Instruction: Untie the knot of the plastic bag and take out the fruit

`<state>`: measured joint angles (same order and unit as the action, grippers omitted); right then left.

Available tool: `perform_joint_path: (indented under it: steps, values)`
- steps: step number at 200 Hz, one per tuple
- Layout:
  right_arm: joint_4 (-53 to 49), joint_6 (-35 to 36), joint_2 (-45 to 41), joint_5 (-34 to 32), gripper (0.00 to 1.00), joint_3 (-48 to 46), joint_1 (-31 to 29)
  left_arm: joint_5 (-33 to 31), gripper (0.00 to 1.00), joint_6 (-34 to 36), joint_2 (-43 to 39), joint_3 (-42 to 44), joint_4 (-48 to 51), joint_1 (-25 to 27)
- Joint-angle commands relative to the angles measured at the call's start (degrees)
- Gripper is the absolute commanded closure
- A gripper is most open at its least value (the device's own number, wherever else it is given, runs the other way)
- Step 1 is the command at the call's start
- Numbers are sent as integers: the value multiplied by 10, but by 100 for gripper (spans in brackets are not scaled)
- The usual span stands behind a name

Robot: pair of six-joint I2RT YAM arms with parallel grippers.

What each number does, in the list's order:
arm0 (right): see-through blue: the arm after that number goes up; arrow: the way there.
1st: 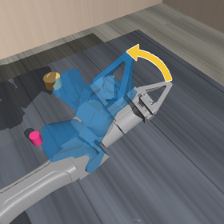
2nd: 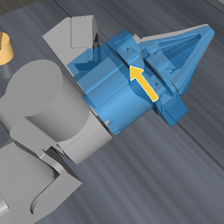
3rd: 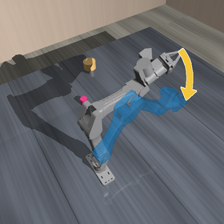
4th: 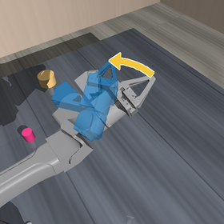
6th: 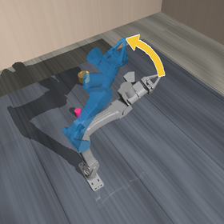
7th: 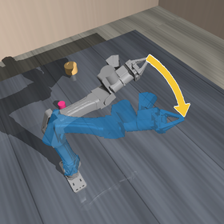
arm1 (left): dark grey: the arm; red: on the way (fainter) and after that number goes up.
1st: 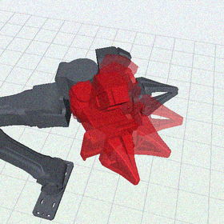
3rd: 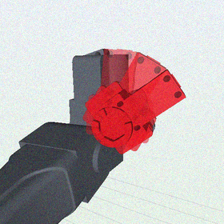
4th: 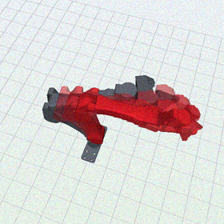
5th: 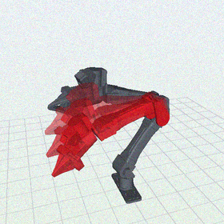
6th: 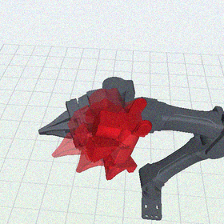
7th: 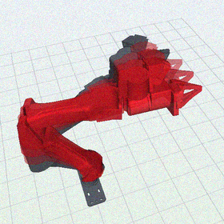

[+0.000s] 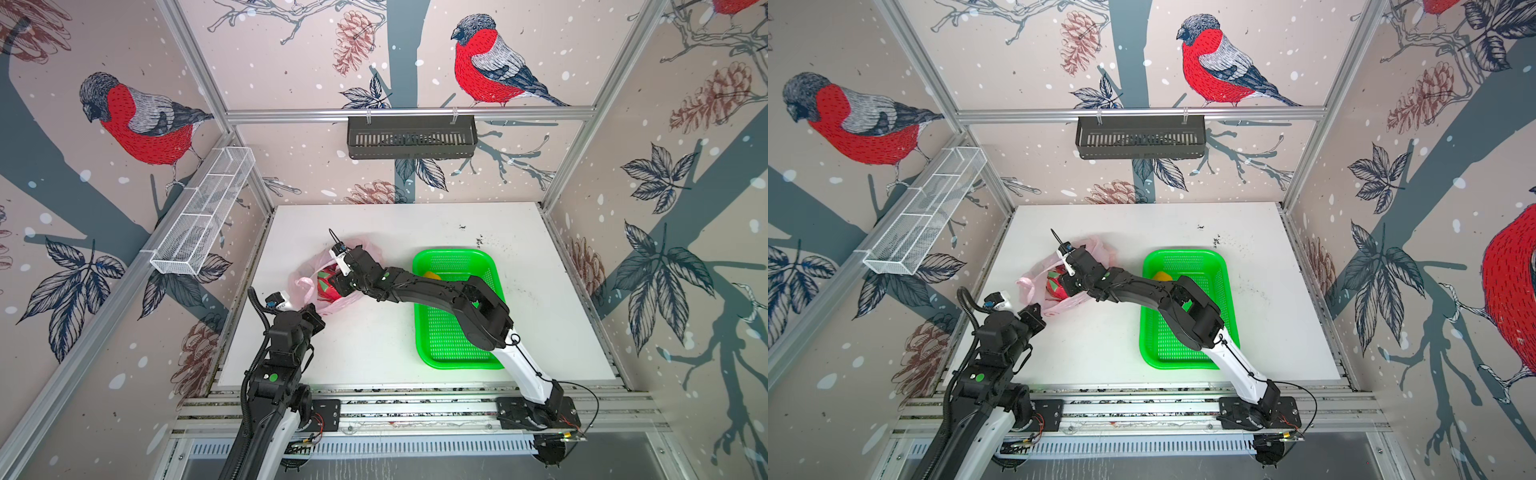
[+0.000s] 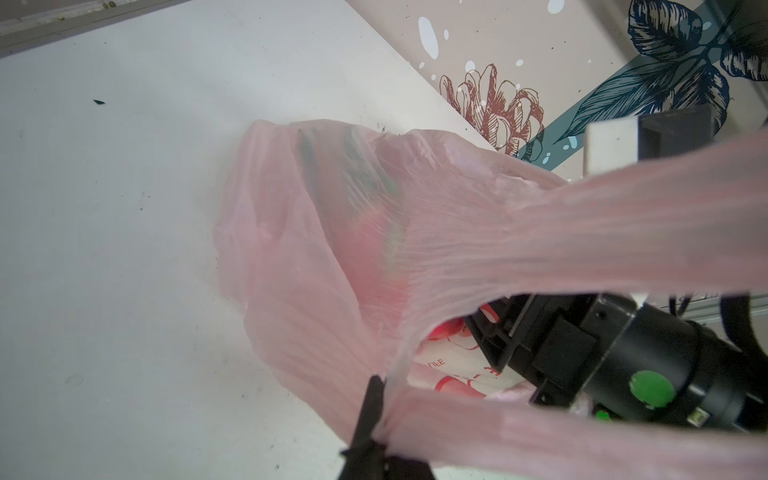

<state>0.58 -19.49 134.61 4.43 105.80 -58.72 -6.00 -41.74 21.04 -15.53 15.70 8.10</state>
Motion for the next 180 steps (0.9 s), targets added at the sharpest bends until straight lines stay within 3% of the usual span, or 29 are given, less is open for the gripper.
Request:
perform_joint_path:
  steps: [1,93,180]
  values:
    - [-53,-3,-14,-6,61,-25,-2,-10,100,-4,-4,0,-8,0]
    - [-56,-29,-109,-35,64,-130,-19,-1,100,6,-3,5,-15,0]
    - [-102,27,-76,-53,50,-38,-37,26,100,21,-16,8,-31,0]
